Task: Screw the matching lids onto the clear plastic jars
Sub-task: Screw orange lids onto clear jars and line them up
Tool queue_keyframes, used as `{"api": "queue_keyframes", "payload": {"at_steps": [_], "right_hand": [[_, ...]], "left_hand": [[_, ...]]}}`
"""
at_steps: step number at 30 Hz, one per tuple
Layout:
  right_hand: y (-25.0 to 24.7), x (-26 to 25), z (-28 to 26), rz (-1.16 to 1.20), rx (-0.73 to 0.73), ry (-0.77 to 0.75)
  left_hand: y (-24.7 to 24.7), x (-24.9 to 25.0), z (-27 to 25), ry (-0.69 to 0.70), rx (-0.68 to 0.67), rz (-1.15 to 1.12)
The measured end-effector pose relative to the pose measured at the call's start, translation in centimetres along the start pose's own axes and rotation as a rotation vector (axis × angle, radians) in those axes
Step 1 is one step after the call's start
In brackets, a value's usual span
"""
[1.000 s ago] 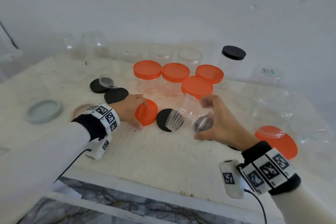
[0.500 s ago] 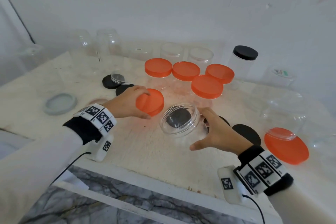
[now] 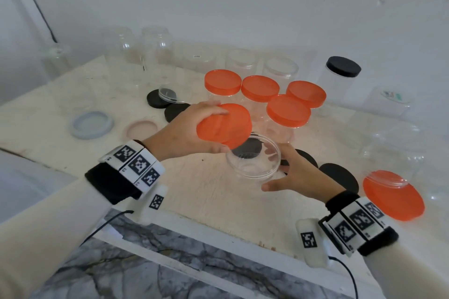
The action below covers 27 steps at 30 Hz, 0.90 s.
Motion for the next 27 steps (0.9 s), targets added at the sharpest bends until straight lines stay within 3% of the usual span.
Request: {"api": "queue_keyframes", "payload": {"at_steps": [9, 17, 27], "right_hand": [[0.4, 1.1, 0.6, 0.102, 0.000, 0.074], [0.6, 1.1, 0.6, 0.119, 0.009, 0.060], [0.7, 1.0, 0.7, 0.094, 0.008, 0.065]], "left_hand": [[2.5, 2.9, 0.1, 0.159, -0.134, 0.144], [3.9, 4.1, 0.8, 0.199, -0.207, 0.238], [4.4, 3.5, 0.7, 0.199, -0.202, 0.200]]}}
Point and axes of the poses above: each hand's wrist, its own z-axis towards the middle knuckle, its own y-axis out of the palm, x = y × z, the point moved 1 cm from there along z, towards the middle knuckle, and after that the axes turned 10 degrees about z, right-handed, at the moved point
